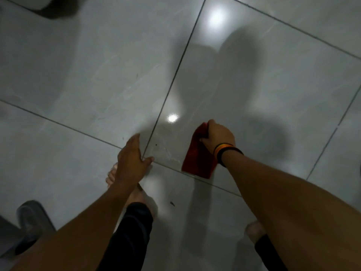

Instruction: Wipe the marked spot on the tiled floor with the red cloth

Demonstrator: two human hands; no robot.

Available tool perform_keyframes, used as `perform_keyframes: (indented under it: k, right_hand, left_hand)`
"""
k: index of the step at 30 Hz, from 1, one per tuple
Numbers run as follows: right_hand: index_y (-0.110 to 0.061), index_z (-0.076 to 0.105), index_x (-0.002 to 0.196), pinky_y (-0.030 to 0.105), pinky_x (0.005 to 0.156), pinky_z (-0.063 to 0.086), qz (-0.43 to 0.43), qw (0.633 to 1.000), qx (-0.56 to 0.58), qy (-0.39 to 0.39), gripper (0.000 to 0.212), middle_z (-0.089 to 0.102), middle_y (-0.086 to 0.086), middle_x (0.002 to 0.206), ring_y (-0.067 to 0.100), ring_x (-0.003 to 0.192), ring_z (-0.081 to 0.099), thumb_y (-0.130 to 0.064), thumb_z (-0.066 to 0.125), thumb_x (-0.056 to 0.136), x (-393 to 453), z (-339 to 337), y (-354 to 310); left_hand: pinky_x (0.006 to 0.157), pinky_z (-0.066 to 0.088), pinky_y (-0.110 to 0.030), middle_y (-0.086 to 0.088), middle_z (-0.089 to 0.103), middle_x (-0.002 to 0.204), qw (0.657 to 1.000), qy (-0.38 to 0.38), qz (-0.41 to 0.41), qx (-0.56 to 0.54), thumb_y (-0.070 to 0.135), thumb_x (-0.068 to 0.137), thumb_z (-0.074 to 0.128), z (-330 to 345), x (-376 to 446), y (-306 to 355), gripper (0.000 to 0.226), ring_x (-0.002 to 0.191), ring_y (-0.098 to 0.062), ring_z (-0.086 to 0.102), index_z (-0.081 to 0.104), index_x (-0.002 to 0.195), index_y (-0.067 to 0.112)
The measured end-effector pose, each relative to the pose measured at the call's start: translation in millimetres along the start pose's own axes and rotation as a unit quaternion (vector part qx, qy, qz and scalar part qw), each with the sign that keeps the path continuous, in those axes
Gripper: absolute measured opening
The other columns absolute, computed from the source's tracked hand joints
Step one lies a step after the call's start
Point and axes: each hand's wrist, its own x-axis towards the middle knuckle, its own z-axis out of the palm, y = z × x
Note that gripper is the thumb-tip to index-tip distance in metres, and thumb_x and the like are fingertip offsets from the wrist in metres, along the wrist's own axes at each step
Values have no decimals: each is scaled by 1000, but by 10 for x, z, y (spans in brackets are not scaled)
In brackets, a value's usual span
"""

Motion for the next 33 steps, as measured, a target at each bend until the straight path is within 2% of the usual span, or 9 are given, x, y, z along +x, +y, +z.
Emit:
perform_keyframes:
  k: [3, 9, 12, 15, 17, 21, 24, 29, 33]
  right_hand:
    - [-12, 65, 121, 40, 92, 56, 57, 989, 124, -56, 44, 69, 17, 121, 36, 109, 66, -30, 75, 82, -317, -122, 94]
    - [-18, 68, 116, 24, 77, 41, -73, 972, 223, 27, 35, 59, 6, 113, 24, 99, 64, -28, 76, 84, -1803, -702, 515]
    - [-29, 66, 97, 26, 71, 49, -60, 937, 336, 79, 18, 69, -7, 96, 14, 84, 68, -31, 78, 83, -2472, -1189, 949]
    - [-30, 73, 102, 25, 77, 63, 23, 852, 507, 126, 23, 79, -10, 94, 6, 88, 75, -31, 83, 82, -2948, -1725, 1546]
    - [-26, 76, 105, 21, 76, 62, 81, 782, 591, 181, 25, 81, -10, 96, 6, 90, 77, -25, 85, 81, -3210, -2048, 2047]
    - [-21, 75, 107, 19, 72, 61, 175, 639, 708, 246, 23, 80, -1, 102, 13, 93, 77, -22, 82, 85, -3558, -2426, 2973]
    - [-23, 72, 107, 43, 93, 61, 227, 554, 757, 260, 17, 76, 9, 113, 26, 103, 74, -21, 75, 90, -3629, -2536, 3627]
    - [-23, 64, 117, 47, 92, 60, 215, 386, 851, 284, 25, 70, 10, 124, 29, 107, 70, -14, 69, 94, -3430, -2491, 4342]
    - [-14, 53, 140, 52, 108, 50, 214, 354, 873, 257, 41, 63, 11, 134, 30, 122, 63, -20, 62, 100, -3281, -2430, 4550]
  left_hand:
    - [115, 40, -39, -15, 47, 155, 998, -48, -6, -27, 24, 84, 83, 51, -281, 204, 87, 139, -30, 49, 36, 156, 10]
    - [124, 29, -40, -9, 33, 166, 969, -152, 192, 44, 32, 68, 94, 43, -826, 1386, 116, 150, -22, 33, 27, 161, 15]
    - [109, 49, -39, -5, 66, 139, 945, -180, 252, 100, 33, 68, 93, -27, -1012, 2228, 78, 128, -21, 61, 61, 138, 24]
    - [78, 60, -35, 2, 79, 87, 948, -228, 194, 112, 33, 71, 89, -102, -1190, 3149, 26, 85, -17, 74, 78, 93, 25]
    - [76, 58, -33, -2, 79, 79, 956, -257, 138, 29, 22, 71, 91, -82, -1349, 3806, 18, 79, -18, 75, 80, 84, 16]
    - [71, 61, -21, -28, 77, 97, 945, -279, 109, -127, 8, 82, 83, 225, -1791, 5042, 28, 87, -27, 72, 74, 98, -12]
    - [74, 63, -37, -36, 71, 97, 942, -274, 138, -140, 13, 91, 76, 763, -2089, 5904, 31, 83, -32, 69, 68, 103, -15]
    - [83, 63, -55, -15, 73, 105, 921, -247, 302, -20, 11, 97, 65, 1719, -2212, 6985, 25, 89, -37, 74, 69, 122, 6]
    - [107, 52, -50, -13, 64, 140, 871, -249, 397, 150, 6, 92, 59, 2082, -2157, 7371, 56, 127, -37, 61, 51, 146, 16]
